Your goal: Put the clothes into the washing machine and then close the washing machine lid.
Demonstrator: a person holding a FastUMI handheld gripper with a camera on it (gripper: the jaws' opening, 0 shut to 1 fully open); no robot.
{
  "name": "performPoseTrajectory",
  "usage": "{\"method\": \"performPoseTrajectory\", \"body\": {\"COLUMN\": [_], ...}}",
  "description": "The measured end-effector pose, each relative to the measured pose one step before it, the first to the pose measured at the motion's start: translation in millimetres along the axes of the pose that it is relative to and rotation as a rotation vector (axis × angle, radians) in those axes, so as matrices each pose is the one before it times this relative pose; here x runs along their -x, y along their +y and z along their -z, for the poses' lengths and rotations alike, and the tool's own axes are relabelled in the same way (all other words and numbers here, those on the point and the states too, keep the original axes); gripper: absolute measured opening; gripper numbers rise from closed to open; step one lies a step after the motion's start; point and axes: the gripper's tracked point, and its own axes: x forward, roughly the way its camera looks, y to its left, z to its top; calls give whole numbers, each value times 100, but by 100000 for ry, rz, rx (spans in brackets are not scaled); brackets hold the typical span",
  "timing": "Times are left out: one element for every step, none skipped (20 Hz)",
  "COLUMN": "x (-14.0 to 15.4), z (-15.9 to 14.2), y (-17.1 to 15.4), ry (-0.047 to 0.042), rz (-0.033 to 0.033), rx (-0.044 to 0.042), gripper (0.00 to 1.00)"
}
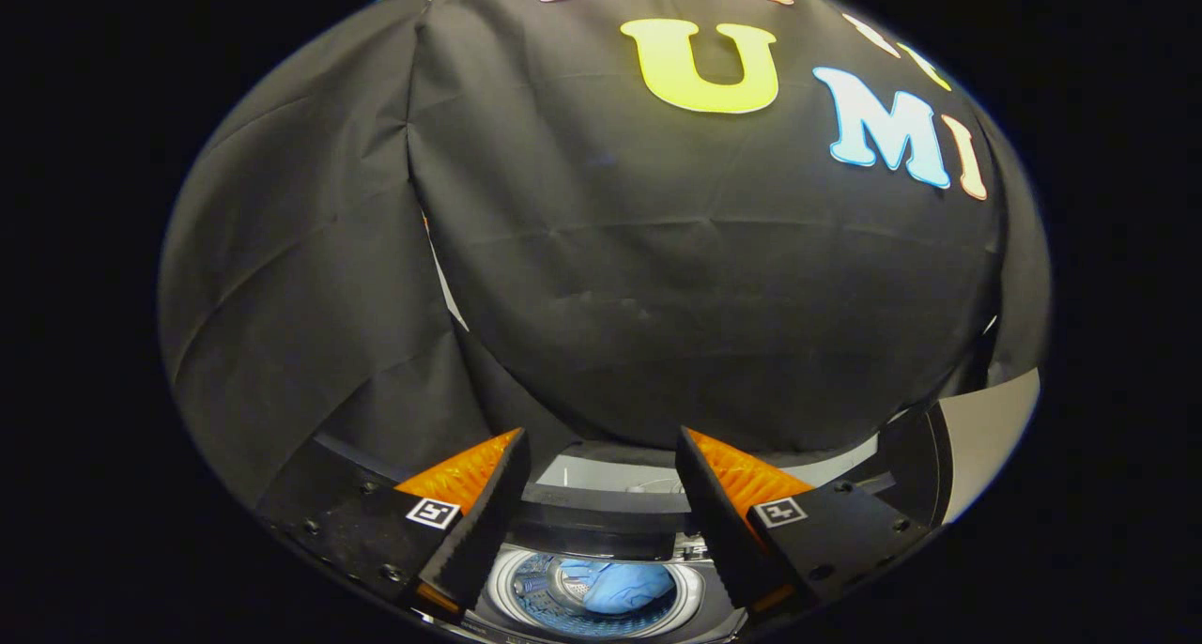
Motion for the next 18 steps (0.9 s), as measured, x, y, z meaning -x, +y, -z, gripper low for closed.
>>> {"method": "performPoseTrajectory", "body": {"x": [25, 103, 73, -25, 105, 10, 158, 40, 199, 18, -15, 34, -55, -66, 290, 156, 141, -15], "z": [153, -46, 86, -41, 53, -84, 44, -119, 121, 123, 9, -65, -32, 21, 240, -70, 111, -19], "y": [95, -25, 51, 18, 38, 38, 17, -28, 39, 112, 37, -4, 28, 21, 37, 25, 82, 26], "ry": [-380, -496, -481, -435, -798, -619, -726, -598, -467, -554, -177, -369, -651, -542, -1140, -1051, -1270, -961], "rz": [-45, -10, 74, 3, 59, 13, 58, -9, 5, -98, -208, -162, -15, -61, -89, -190, -116, -54], "rx": [483, 476, -69, 140, 223, 172, 152, 170, 151, 248, 242, 72, 131, 346, 323, 77, 30, 226], "gripper": [98, 98, 98, 98, 98, 98, 98, 98, 98, 98, 98, 98, 98, 98, 98, 98, 98, 98]}}
